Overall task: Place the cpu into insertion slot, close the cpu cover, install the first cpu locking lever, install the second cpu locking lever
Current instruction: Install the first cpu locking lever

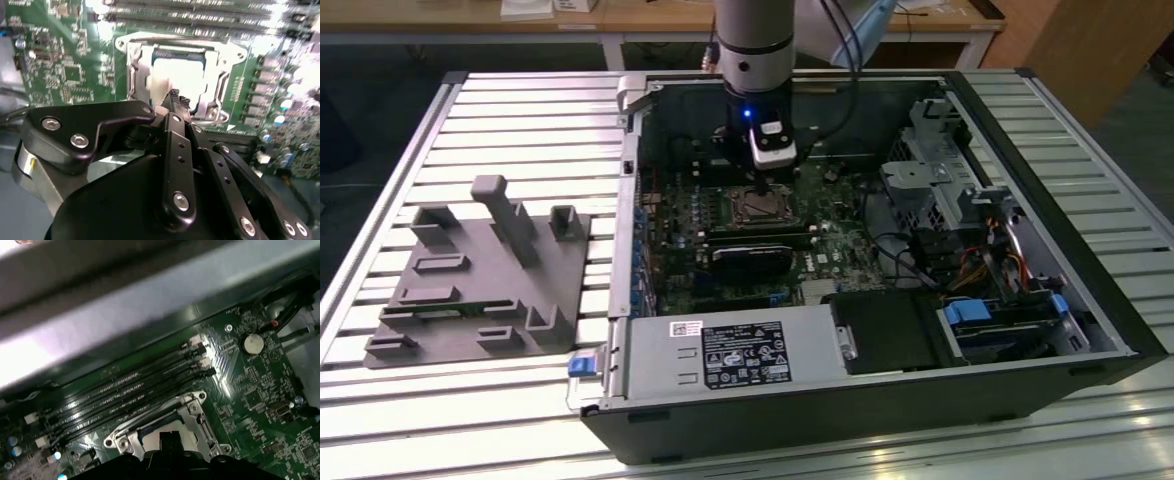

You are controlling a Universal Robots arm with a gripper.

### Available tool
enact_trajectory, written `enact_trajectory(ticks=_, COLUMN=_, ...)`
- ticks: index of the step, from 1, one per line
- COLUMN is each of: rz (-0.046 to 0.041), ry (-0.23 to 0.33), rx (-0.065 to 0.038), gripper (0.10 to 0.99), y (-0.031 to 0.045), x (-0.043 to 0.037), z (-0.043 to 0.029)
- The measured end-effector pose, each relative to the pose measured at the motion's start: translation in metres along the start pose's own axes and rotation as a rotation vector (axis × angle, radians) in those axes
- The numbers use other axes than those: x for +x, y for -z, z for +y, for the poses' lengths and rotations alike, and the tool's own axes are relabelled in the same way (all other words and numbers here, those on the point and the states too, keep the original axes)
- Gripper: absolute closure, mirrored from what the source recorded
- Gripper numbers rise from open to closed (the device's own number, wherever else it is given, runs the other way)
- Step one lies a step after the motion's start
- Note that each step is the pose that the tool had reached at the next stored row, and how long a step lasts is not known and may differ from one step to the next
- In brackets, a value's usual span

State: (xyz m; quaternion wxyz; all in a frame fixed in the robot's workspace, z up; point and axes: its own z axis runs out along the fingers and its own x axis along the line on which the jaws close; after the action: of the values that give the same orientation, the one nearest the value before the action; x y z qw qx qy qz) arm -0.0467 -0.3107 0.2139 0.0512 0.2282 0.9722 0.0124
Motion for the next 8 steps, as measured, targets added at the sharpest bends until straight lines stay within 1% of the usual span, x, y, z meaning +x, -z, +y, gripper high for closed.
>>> enact_trajectory(ticks=3, rz=0.0062, ry=0.000, rx=0.003, gripper=0.980, y=-0.0005, x=-0.0014, z=-0.0028)
enact_trajectory(ticks=8, rz=0.0087, ry=0.000, rx=0.005, gripper=0.980, y=-0.0007, x=-0.0029, z=-0.0060)
